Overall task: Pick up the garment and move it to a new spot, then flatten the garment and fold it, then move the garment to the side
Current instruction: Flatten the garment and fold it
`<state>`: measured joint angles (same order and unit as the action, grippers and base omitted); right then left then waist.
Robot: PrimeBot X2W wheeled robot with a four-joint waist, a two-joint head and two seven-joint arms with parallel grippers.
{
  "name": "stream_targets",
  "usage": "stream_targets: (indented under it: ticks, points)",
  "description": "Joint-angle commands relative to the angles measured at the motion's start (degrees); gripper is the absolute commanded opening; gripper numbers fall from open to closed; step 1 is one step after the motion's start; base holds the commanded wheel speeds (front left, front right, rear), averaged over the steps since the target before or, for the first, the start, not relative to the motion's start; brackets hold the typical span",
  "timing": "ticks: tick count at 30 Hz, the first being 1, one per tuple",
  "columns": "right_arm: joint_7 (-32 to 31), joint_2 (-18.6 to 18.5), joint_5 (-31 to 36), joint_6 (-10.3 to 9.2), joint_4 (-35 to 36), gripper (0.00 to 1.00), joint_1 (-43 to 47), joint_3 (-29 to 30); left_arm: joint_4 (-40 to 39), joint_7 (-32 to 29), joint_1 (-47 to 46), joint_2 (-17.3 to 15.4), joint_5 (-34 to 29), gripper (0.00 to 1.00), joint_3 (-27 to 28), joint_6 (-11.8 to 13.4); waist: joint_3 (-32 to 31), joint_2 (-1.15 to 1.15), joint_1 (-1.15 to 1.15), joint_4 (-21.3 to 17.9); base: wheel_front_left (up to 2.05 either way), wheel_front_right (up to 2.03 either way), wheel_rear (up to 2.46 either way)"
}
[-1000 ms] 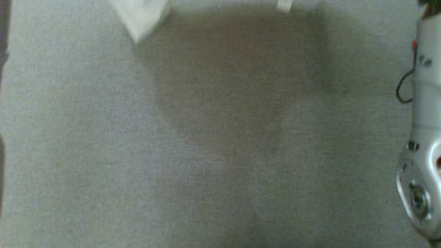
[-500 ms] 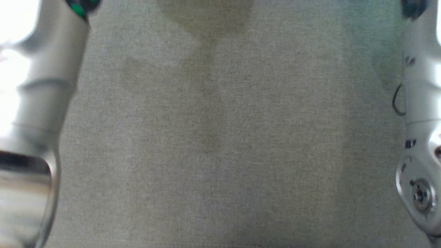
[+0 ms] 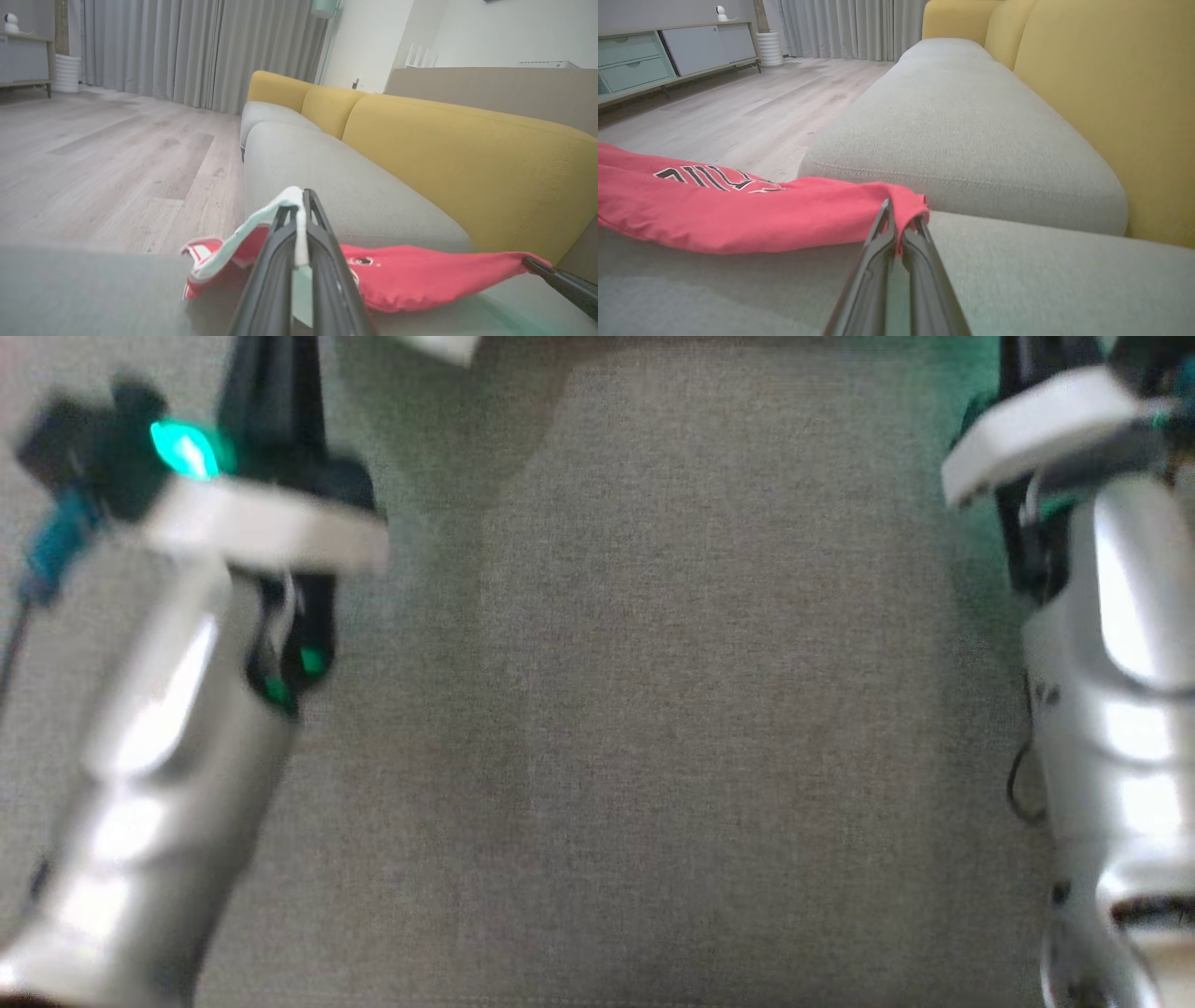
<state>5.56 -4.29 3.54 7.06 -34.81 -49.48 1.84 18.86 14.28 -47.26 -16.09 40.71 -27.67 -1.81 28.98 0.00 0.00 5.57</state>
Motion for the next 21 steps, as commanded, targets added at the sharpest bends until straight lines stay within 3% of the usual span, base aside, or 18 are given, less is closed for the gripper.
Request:
stream_targets:
  ticks: [1, 9, 21]
  points:
    - [0.35, 1.40, -1.33, 0.43, 3.80, 0.00, 2.46, -1.42, -3.81, 0.50, 2.38, -2.91, 0.28, 0.00, 2.36, 0.66, -1.44, 0.00, 0.00, -0.16, 0.00, 0.00, 0.00]
    - [-3.36, 1.41, -5.42, 0.43, 18.89, 0.00, 20.63, -2.11, -17.34, 0.22, 22.38, -4.40, 1.09, 0.00, 1.52, 5.21, -8.51, 0.00, 0.00, 0.27, 0.00, 0.00, 0.00]
    - [-11.76, 1.41, -10.72, 0.43, 37.92, 0.00, 47.60, 0.11, -32.07, -4.34, 43.98, -8.97, 3.71, 0.00, -0.90, 11.86, -22.19, 0.00, 0.00, 1.30, 0.00, 0.00, 0.00]
